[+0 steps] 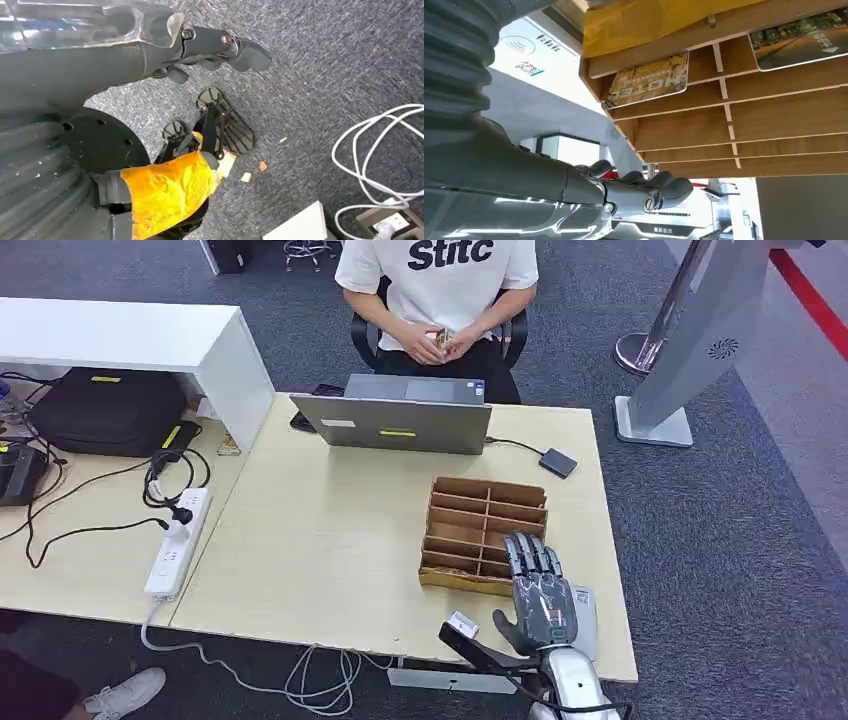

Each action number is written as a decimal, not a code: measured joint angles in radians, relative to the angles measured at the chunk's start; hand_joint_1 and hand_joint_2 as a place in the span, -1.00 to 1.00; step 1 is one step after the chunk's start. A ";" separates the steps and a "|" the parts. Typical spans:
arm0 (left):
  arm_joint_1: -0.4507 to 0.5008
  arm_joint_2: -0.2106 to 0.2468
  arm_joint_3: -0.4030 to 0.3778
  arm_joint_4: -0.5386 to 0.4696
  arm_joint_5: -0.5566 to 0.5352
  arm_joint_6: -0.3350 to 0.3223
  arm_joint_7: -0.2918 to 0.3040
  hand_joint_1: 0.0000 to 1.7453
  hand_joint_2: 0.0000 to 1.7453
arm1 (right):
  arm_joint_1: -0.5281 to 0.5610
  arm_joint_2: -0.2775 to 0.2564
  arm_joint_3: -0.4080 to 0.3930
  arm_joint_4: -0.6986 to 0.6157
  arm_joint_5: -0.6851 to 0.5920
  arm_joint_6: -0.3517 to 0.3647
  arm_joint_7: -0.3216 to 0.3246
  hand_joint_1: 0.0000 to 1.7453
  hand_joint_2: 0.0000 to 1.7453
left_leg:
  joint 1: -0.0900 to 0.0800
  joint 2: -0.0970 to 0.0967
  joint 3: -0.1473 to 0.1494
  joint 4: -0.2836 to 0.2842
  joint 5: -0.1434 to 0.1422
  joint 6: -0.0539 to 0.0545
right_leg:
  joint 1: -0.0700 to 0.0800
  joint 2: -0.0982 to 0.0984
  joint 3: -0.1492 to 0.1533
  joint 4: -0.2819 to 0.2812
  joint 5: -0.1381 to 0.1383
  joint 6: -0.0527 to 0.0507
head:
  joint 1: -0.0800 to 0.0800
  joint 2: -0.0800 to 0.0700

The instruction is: Pass the card to the sensor for recognition and then transmit it.

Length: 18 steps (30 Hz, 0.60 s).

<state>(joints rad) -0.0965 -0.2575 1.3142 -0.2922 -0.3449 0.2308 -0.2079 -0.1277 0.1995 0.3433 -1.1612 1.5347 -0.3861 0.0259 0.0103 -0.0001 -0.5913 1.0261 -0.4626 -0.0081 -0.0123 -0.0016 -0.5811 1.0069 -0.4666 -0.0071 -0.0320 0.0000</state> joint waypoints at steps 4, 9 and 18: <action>0.000 0.002 0.000 0.000 -0.005 -0.005 0.001 -1.00 1.00 | -0.011 0.000 0.000 0.014 0.013 0.001 0.024 0.94 1.00 | 0.000 0.000 0.000 0.000 0.000 0.000 | 0.000 0.000 0.000 0.000 0.000 0.000 | 0.000 0.000; 0.000 0.005 0.000 0.000 -0.010 -0.010 0.002 -1.00 1.00 | -0.032 0.000 -0.001 0.056 0.034 -0.003 0.071 1.00 1.00 | 0.000 0.000 0.000 0.000 0.000 0.000 | 0.000 0.000 0.000 0.000 0.000 0.000 | 0.000 0.000; 0.000 0.009 0.000 0.000 -0.015 -0.021 0.002 -1.00 1.00 | -0.082 -0.005 0.012 0.114 0.037 -0.030 0.152 1.00 1.00 | 0.000 0.000 0.000 0.000 0.000 0.000 | 0.000 0.000 0.000 0.000 0.000 0.000 | 0.000 0.000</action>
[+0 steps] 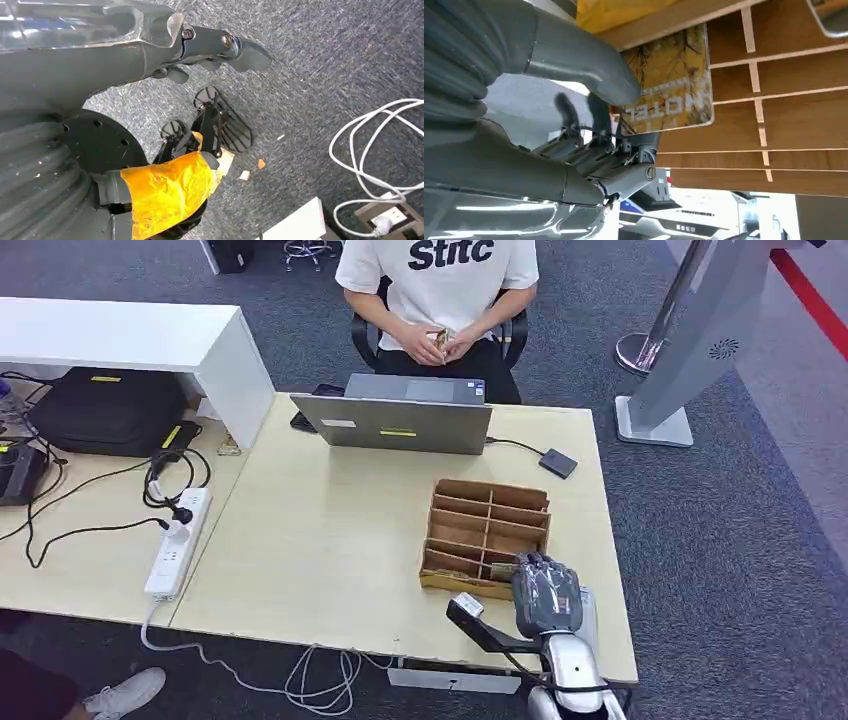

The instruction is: Pass the card to the sensor for recognition and then transmit it.

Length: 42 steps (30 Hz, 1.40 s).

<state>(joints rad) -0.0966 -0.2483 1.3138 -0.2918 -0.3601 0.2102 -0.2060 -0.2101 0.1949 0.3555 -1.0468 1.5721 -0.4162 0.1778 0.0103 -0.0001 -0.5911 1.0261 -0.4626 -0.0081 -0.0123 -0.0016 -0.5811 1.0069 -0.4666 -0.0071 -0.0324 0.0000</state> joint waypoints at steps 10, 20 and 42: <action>0.000 0.003 0.000 0.000 -0.003 -0.004 0.000 -1.00 1.00 | -0.005 -0.010 0.016 0.000 0.000 -0.014 0.011 1.00 1.00 | 0.000 0.000 0.000 0.000 0.000 0.000 | 0.000 0.000 0.000 0.000 0.000 0.000 | 0.000 0.000; 0.000 0.006 -0.001 0.000 -0.012 -0.007 0.000 -1.00 1.00 | 0.016 -0.021 0.024 -0.111 0.000 -0.001 -0.024 1.00 1.00 | 0.000 0.000 0.000 0.000 0.000 0.000 | 0.000 0.000 0.000 0.000 0.000 0.000 | 0.000 0.000; 0.000 0.006 -0.012 0.015 -0.038 0.026 -0.001 -1.00 1.00 | -0.053 0.028 0.005 -0.297 -0.232 0.164 -0.207 1.00 1.00 | 0.000 0.000 0.000 0.000 0.001 0.000 | 0.000 0.000 0.000 0.000 0.000 0.000 | 0.000 0.000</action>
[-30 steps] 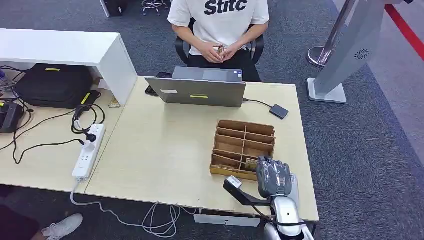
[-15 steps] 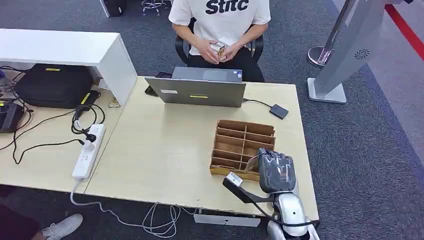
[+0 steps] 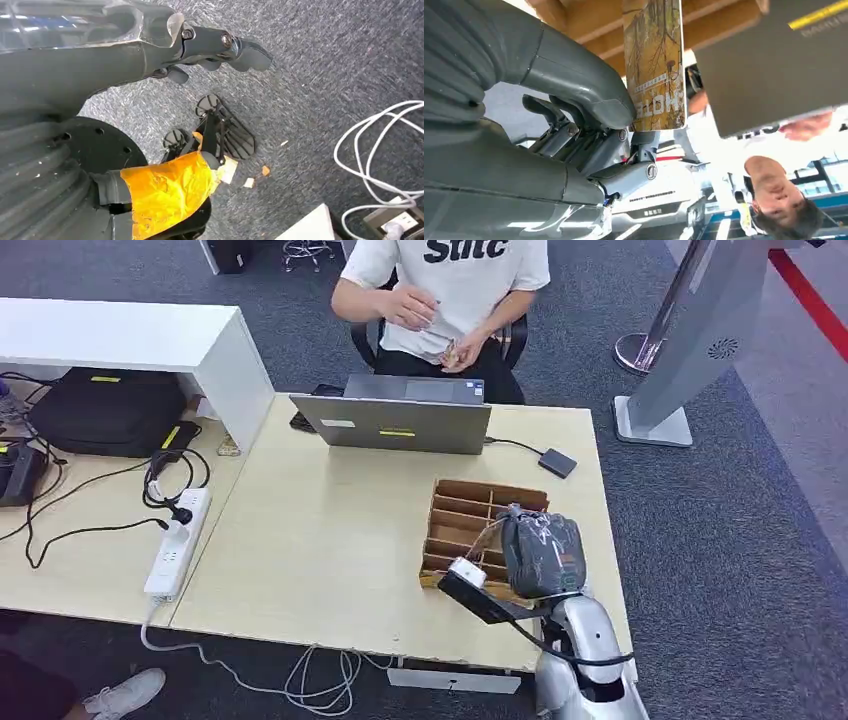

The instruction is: Pass the card to the sensor for recognition and then transmit it.

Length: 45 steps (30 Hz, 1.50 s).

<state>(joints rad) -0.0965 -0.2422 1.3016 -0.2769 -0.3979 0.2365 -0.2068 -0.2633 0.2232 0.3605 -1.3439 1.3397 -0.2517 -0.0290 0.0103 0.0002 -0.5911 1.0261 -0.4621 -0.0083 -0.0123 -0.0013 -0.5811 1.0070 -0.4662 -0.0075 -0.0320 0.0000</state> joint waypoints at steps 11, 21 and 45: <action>0.000 0.013 -0.043 0.000 -0.048 -0.037 0.019 -1.00 1.00 | -0.220 0.075 -0.083 0.082 0.045 0.132 0.102 1.00 1.00 | 0.000 0.000 0.000 0.000 0.000 0.000 | 0.000 0.000 0.000 0.000 0.000 0.000 | 0.000 0.000; 0.000 0.019 -0.073 0.006 -0.077 -0.043 0.026 -1.00 1.00 | -0.363 0.115 -0.172 0.251 0.093 0.173 0.158 1.00 1.00 | 0.000 0.000 0.000 0.000 0.000 0.000 | 0.000 0.000 0.000 0.000 0.000 0.000 | 0.000 0.000; 0.000 0.026 -0.096 0.010 -0.105 -0.052 0.021 -1.00 1.00 | -0.391 0.125 -0.330 0.312 -0.339 0.167 0.056 -1.00 1.00 | 0.000 -0.001 0.000 0.001 0.000 0.000 | 0.000 0.000 0.000 0.000 0.000 0.000 | 0.000 0.000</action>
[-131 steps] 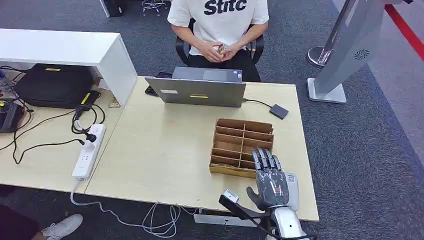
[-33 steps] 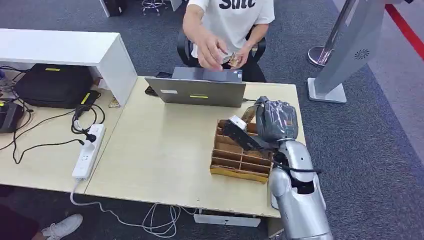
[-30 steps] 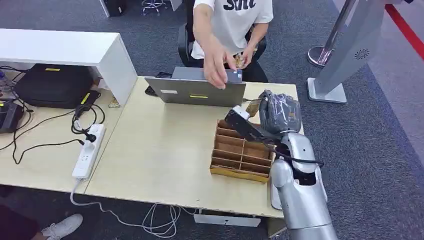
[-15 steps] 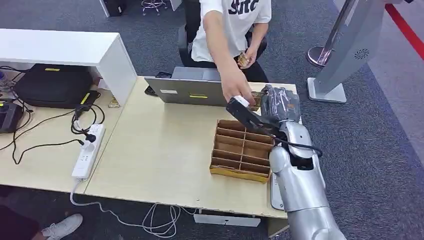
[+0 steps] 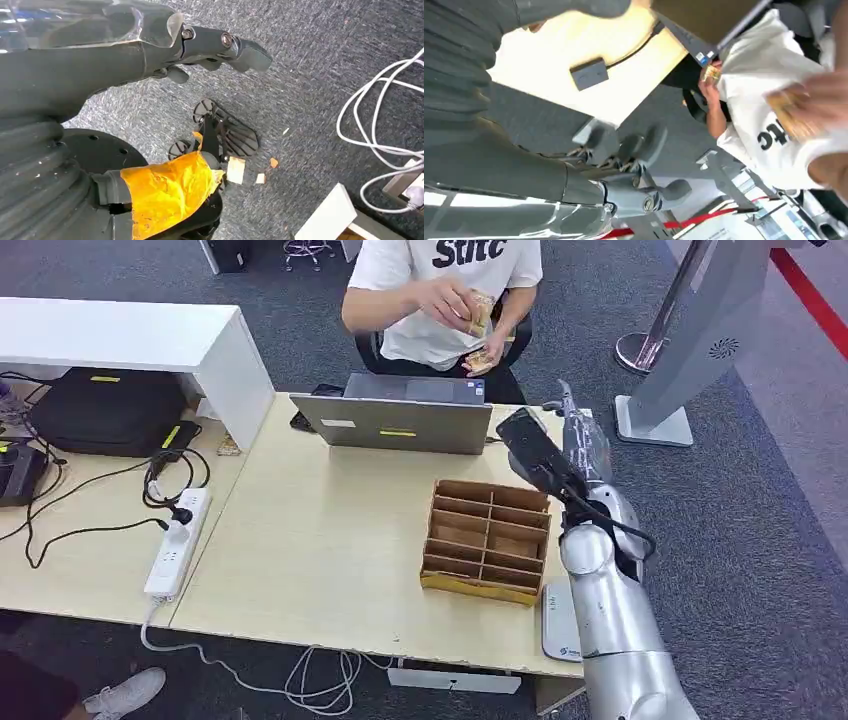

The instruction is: Pass the card to the sensor for recognition and then transmit it.

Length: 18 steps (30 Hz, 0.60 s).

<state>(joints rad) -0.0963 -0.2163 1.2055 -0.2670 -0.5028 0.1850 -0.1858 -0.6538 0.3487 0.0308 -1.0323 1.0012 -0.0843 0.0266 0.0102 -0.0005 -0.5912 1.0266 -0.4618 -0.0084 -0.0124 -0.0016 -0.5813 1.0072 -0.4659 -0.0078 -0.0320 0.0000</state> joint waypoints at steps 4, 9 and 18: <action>0.000 0.001 0.000 0.001 -0.003 -0.003 -0.003 -1.00 1.00 | 0.008 -0.001 -0.136 -0.013 -0.195 0.048 -0.066 -1.00 1.00 | 0.000 0.000 0.000 0.000 0.000 0.000 | 0.000 0.000 0.000 0.000 0.000 0.000 | 0.000 0.000; 0.001 0.009 0.000 0.006 -0.008 -0.021 -0.002 -1.00 1.00 | 0.024 -0.021 -0.312 -0.017 -0.327 0.096 -0.117 -1.00 1.00 | 0.000 0.000 0.000 0.000 0.000 0.000 | 0.000 0.001 0.000 0.000 0.000 0.000 | 0.000 0.000; 0.000 0.016 -0.003 0.008 -0.026 -0.036 -0.002 -1.00 1.00 | 0.055 -0.053 -0.501 -0.022 -0.627 0.141 -0.133 -1.00 1.00 | 0.000 -0.003 0.001 0.000 0.000 0.000 | 0.000 -0.002 0.000 -0.001 -0.001 0.001 | 0.000 0.000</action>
<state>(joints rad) -0.0964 -0.2007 1.2020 -0.2586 -0.5291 0.1487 -0.1881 -0.5991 0.2960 -0.4698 -1.0544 0.3746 0.0566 -0.1061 0.0105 -0.0032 -0.5902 1.0270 -0.4621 -0.0082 -0.0122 -0.0035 -0.5815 1.0064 -0.4668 -0.0070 -0.0324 0.0000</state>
